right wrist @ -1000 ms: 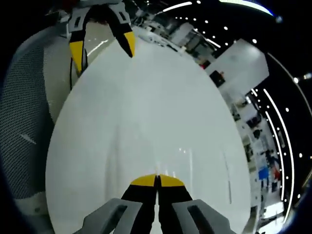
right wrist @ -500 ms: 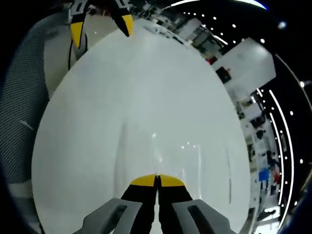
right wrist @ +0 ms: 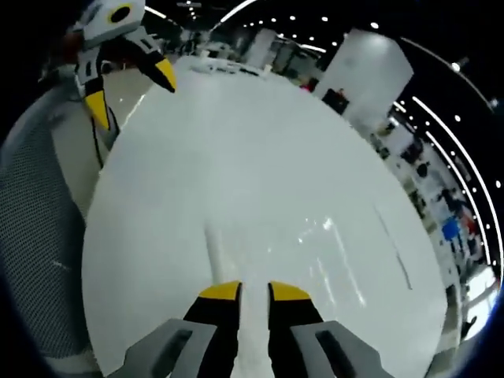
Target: Open the resealable bag by pulling the two sides of the seal apart until the entire bag opening is separated and visibly accessible.
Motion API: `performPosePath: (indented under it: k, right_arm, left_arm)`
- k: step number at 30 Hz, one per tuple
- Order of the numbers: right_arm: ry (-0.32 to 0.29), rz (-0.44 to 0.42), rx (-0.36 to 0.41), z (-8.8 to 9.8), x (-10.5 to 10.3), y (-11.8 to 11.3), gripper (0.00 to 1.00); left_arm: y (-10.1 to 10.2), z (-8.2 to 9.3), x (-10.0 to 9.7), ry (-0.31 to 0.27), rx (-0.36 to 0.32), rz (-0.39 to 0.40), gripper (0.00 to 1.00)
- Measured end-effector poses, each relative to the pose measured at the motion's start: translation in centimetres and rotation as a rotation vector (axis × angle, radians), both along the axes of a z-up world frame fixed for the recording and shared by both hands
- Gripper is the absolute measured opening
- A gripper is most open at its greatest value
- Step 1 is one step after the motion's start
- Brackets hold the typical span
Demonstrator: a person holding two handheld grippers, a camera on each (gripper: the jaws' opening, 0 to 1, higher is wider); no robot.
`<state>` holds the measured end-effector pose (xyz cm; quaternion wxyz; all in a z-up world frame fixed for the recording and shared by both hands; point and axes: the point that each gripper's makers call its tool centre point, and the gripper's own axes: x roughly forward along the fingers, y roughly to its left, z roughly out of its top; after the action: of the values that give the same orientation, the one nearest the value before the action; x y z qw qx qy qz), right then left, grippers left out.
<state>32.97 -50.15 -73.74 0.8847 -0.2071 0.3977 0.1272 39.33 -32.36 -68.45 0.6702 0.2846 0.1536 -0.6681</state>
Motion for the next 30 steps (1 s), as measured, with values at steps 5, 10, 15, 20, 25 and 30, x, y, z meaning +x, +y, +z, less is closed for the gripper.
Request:
performPosePath:
  k: [5,10,15,20,25,30]
  right_arm:
    - [-0.017,-0.079,0.076,0.4,-1.3,0.1,0.14]
    - [-0.072,-0.193,0.155,1.9,-2.0,-0.3,0.19]
    - [-0.109,-0.281,0.219,3.2,-2.9,-0.3,0.33]
    - [-0.118,-0.342,0.257,3.6,-4.2,0.0,0.45]
    - [-0.153,-0.448,0.310,3.8,-5.7,-0.1,0.52]
    - [-0.143,-0.471,0.325,3.6,-6.6,-0.1,0.56]
  left_arm:
    - [0.0,0.0,-0.2,0.002,-0.002,-0.004,0.52]
    - [-0.4,0.5,-0.3,0.049,-0.035,0.013,0.53]
    - [-0.6,0.8,-0.3,0.058,-0.047,0.014,0.55]
    - [-0.5,1.0,-0.4,0.062,-0.051,0.011,0.56]
    - [-0.3,1.0,-0.4,0.069,-0.058,0.021,0.57]
    - [-0.3,1.0,-0.5,0.065,-0.059,0.023,0.63]
